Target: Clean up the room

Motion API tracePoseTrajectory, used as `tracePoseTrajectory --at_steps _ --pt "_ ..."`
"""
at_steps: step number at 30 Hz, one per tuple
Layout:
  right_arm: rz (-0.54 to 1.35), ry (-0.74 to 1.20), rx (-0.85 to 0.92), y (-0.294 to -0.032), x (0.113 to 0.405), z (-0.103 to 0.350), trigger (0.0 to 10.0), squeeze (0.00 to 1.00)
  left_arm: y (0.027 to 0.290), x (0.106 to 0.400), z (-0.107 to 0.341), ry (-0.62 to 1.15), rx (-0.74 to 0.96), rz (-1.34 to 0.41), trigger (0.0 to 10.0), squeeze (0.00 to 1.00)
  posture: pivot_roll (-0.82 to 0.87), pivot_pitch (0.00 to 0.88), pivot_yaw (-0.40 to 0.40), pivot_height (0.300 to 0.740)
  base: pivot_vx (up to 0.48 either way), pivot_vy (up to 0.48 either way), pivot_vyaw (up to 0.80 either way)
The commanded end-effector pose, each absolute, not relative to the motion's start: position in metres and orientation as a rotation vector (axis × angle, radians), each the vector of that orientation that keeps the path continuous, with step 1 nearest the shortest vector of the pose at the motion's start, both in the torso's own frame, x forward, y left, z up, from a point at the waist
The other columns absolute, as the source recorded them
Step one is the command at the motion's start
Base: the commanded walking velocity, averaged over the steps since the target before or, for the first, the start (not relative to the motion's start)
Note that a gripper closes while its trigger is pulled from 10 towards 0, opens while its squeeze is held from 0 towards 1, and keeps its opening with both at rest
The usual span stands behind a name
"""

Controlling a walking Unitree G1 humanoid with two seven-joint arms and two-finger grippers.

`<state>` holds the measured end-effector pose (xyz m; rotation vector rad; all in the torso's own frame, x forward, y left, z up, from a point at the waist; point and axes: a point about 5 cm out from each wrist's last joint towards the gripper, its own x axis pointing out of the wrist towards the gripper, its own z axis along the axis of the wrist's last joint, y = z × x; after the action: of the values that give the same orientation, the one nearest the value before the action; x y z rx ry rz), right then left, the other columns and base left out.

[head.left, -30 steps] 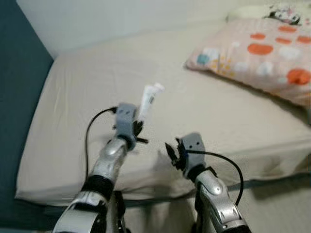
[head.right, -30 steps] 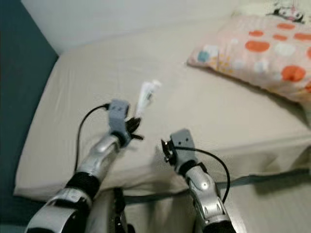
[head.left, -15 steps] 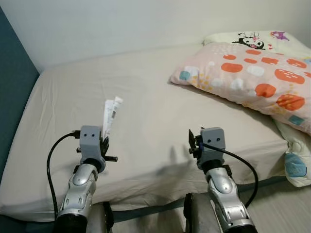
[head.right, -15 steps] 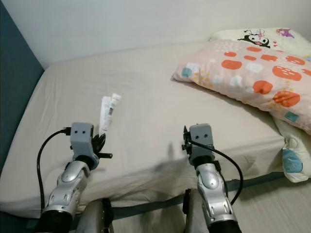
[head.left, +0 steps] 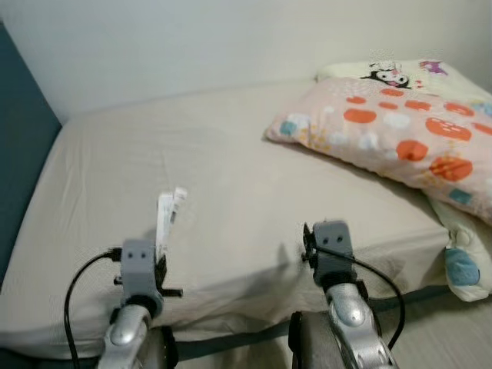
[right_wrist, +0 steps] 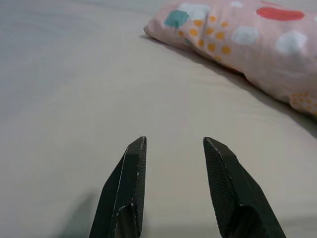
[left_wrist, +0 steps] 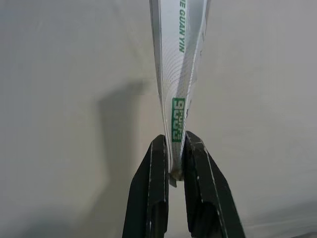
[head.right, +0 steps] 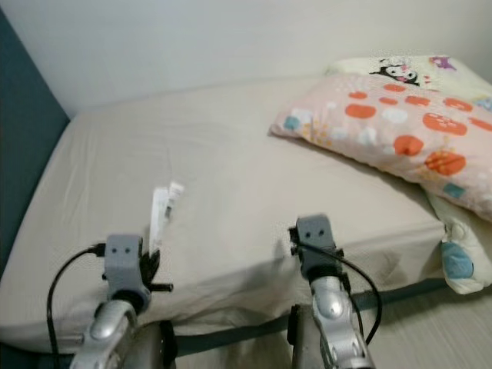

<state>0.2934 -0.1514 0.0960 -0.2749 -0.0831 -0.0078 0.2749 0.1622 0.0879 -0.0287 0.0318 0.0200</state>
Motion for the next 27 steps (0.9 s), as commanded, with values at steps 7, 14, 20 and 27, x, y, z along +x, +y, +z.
tracePoseTrajectory --at_steps 7,14,20,27 --pt "-0.024 -0.037 -0.207 -0.154 0.283 0.085 10.0 0.00 0.148 0.270 0.095 0.014 0.033 -0.060 10.0 0.00 -0.02 0.119 0.002 0.559 0.000 0.000 0.00" --pt "-0.031 -0.047 -0.224 -0.154 0.285 0.087 10.0 0.00 0.145 0.273 0.095 0.026 0.044 -0.053 10.0 0.00 -0.03 0.110 0.008 0.559 0.000 0.000 0.00" --pt "0.006 -0.051 -0.195 -0.151 0.285 0.089 10.0 0.00 0.144 0.273 0.095 0.026 0.046 -0.050 10.0 0.00 -0.03 0.106 0.004 0.559 0.000 0.000 0.00" --pt "0.040 -0.052 -0.191 -0.145 0.285 0.089 10.0 0.00 0.140 0.272 0.097 0.025 0.065 -0.058 10.0 0.00 -0.03 0.108 0.001 0.589 0.000 0.000 0.00"
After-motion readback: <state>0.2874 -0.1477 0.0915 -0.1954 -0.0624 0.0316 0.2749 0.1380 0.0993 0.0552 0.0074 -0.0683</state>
